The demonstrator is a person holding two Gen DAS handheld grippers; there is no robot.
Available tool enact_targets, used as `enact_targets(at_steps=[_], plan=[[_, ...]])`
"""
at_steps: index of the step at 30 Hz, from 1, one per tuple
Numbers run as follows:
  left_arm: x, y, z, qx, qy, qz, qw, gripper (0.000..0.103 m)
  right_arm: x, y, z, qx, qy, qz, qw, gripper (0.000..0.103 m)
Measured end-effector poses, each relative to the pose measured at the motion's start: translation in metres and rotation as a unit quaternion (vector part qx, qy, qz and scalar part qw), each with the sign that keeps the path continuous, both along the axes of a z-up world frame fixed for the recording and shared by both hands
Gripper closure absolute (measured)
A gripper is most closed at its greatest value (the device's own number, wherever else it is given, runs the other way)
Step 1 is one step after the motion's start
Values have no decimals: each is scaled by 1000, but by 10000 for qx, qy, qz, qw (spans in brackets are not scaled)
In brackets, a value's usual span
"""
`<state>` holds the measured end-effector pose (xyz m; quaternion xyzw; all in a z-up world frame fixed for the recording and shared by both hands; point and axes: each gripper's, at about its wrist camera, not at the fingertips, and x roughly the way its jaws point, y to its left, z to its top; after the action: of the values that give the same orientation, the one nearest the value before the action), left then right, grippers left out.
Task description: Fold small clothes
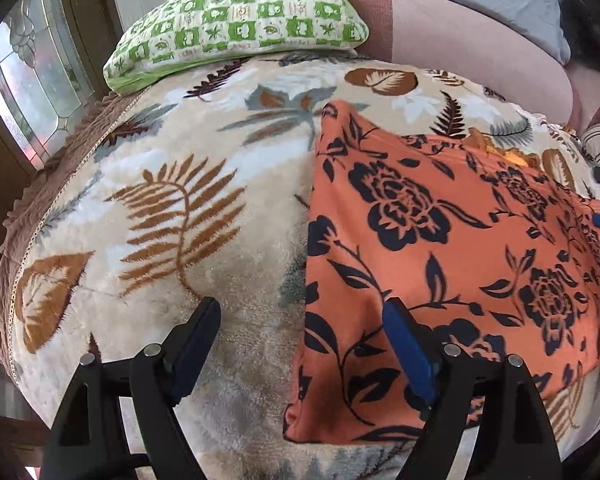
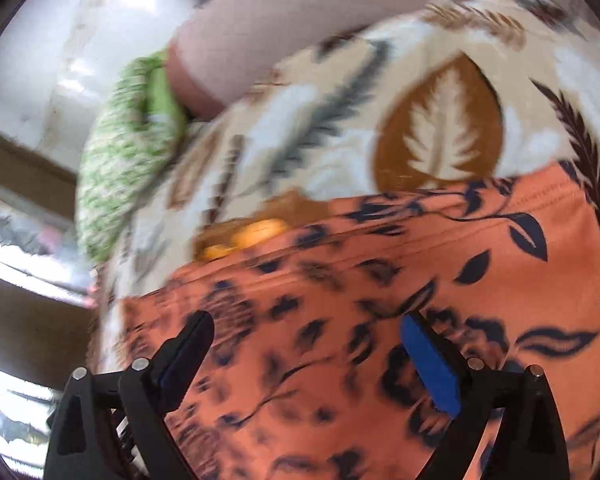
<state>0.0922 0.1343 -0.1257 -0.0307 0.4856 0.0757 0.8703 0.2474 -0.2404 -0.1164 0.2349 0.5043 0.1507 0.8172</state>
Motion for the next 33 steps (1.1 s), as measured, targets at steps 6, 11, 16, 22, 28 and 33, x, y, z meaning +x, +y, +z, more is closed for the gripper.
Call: enact_targets(at_steps=[6, 11, 16, 22, 28, 33], plan=[[-15, -9, 21, 92, -188, -51, 9998, 19, -45, 12, -5, 381, 45, 288, 9988, 7], [-31, -13, 44, 223, -410, -64, 9989, 19, -48, 17, -27, 85, 325, 160, 9993, 6], [-41, -14, 58, 262, -542, 42, 9982, 19, -71, 47, 11, 272, -147, 541, 9981, 6], [-54, -22, 73, 399, -681, -20, 9969, 19, -73, 62, -36, 51, 182, 614, 9979, 6], [-60, -25, 81, 467, -803, 45, 9957, 19, -85, 74, 6, 115, -192, 831, 9963, 6], [-62, -29, 82, 470, -781, 14, 9958, 19, -74, 83, -40, -108, 312, 966, 9948, 6]])
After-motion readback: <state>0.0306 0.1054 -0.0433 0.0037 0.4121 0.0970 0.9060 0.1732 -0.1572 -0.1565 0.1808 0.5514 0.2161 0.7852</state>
